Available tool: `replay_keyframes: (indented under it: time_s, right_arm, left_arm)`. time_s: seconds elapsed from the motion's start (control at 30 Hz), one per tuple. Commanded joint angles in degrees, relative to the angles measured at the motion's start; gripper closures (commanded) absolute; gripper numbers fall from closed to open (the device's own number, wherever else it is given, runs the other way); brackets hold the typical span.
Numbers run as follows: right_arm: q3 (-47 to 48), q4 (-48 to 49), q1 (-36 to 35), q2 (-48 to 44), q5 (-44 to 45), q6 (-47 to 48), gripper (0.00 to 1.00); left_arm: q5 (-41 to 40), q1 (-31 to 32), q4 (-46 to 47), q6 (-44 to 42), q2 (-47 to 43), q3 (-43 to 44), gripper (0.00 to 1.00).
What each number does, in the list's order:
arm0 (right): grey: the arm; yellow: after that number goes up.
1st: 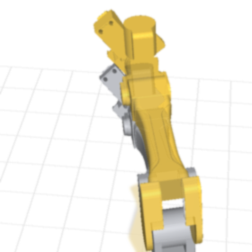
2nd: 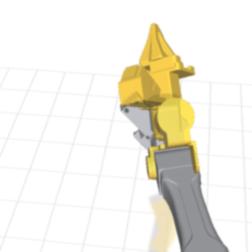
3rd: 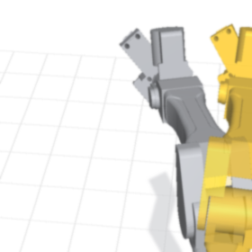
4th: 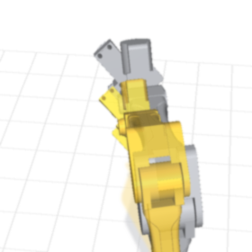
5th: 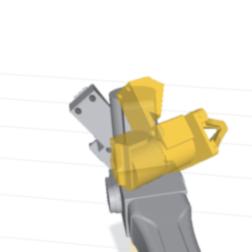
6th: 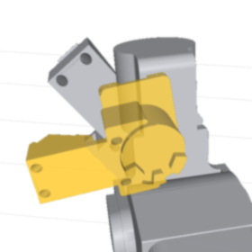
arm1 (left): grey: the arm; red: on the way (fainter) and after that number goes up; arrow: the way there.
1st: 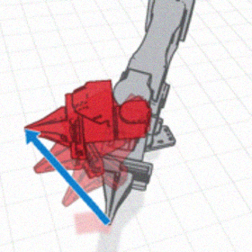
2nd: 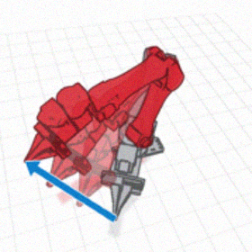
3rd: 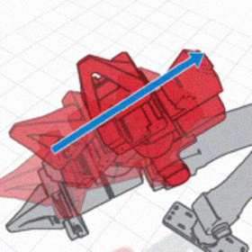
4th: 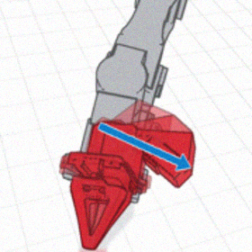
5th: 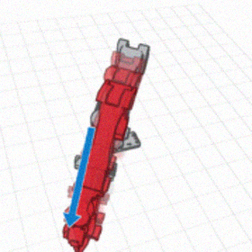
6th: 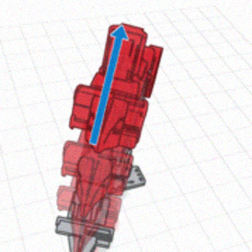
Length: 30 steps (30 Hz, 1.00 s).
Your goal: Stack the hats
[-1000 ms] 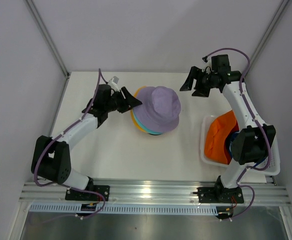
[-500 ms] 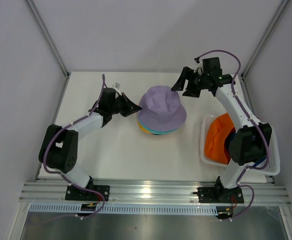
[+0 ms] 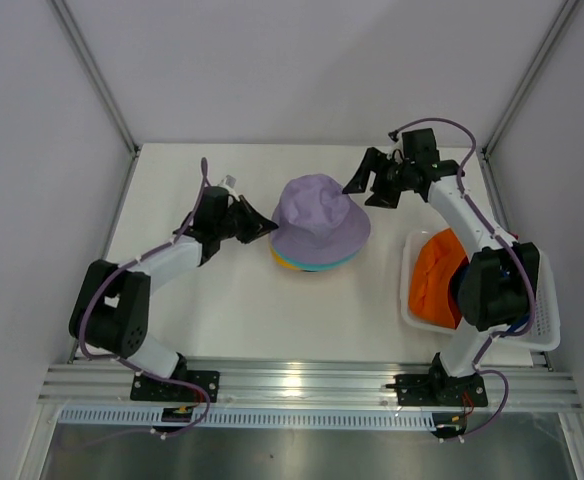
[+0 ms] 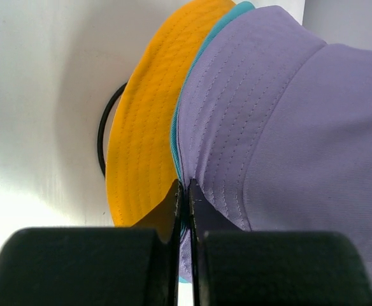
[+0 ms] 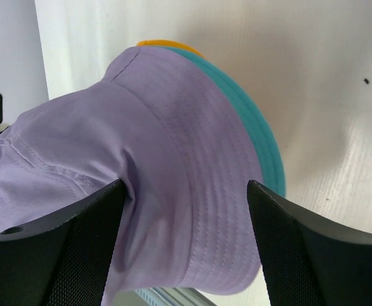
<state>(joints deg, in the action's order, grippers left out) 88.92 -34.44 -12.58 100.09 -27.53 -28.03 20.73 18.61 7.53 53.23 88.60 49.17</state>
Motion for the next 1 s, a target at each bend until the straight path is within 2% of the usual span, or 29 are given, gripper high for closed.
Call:
replay_keyframes:
  time_s: [0.0, 0.03, 0.13, 0.17, 0.2, 0.23, 0.27, 0.37, 0.4, 0.43, 0.47, 0.57, 0.6, 0.77, 0.83, 0.97]
  right_arm:
    - [3.0, -1.2, 2.5, -1.8, 2.2, 0.6, 0.2]
    - [4.5, -3.1, 4.7, -2.8, 2.3, 1.6, 0.2]
    - [13.0, -7.9, 9.5, -4.3, 4.4, 4.7, 0.18]
    - [15.5, -12.1, 10.5, -4.8, 5.4, 5.7, 0.17]
    - [17.8, -14.4, 11.3, -5.9, 6.6, 6.5, 0.16]
    - [21.2, -18.5, 12.0, -6.6, 10.0, 7.3, 0.15]
    - [22.2, -20.5, 12.1, -7.4, 12.1, 8.6, 0.12]
    - [20.9, -26.5, 14.8, -12.1, 19.2, 9.8, 0.09]
    - [19.4, -27.9, 15.1, -15.2, 22.4, 9.7, 0.08]
    - [17.4, -29.5, 15.6, -17.1, 23.6, 9.6, 0.08]
    - [12.2, -30.0, 16.6, -19.0, 24.9, 9.5, 0.07]
    - [3.9, -30.3, 19.1, -26.9, 27.3, 8.6, 0.07]
    - [-0.8, -30.2, 20.7, -28.5, 26.5, 8.4, 0.07]
    - [-12.0, -23.9, 21.6, -35.1, 22.9, 8.3, 0.07]
    - [-16.4, -19.6, 21.6, -35.6, 21.0, 8.0, 0.08]
    - [-19.0, -16.0, 21.6, -33.0, 19.5, 8.3, 0.13]
  left_arm:
    - [-2.8, 0.2, -6.2, -4.3, -4.3, -0.5, 0.98]
    - [-3.1, 0.1, -6.9, -5.0, -5.1, -0.4, 0.96]
    - [-5.9, 0.1, -12.9, -7.5, -9.0, 1.4, 0.79]
    - [-6.7, 0.1, -14.4, -8.6, -10.0, 2.4, 0.72]
    - [-7.9, 0.0, -16.0, -9.5, -11.2, 3.0, 0.58]
    - [-10.0, -0.1, -19.3, -11.5, -13.3, 4.3, 0.53]
    - [-11.0, -0.2, -21.0, -12.6, -14.5, 5.7, 0.35]
    - [-14.0, -0.9, -27.1, -16.4, -19.1, 9.4, 0.17]
    - [-14.7, -1.1, -28.5, -18.2, -20.2, 10.1, 0.15]
    - [-15.3, -1.6, -29.8, -18.9, -21.4, 11.3, 0.13]
    - [-16.4, -1.7, -31.9, -19.8, -23.9, 12.3, 0.06]
    - [-17.2, -2.2, -34.6, -22.7, -28.5, 13.5, 0.01]
    - [-17.4, -2.3, -35.2, -23.8, -29.4, 14.2, 0.0]
    - [-17.6, -2.4, -38.9, -25.6, -33.9, 14.1, 0.01]
    - [-17.4, -2.4, -39.3, -25.9, -36.1, 13.0, 0.0]
    - [-17.6, -2.5, -40.0, -25.8, -39.4, 10.9, 0.01]
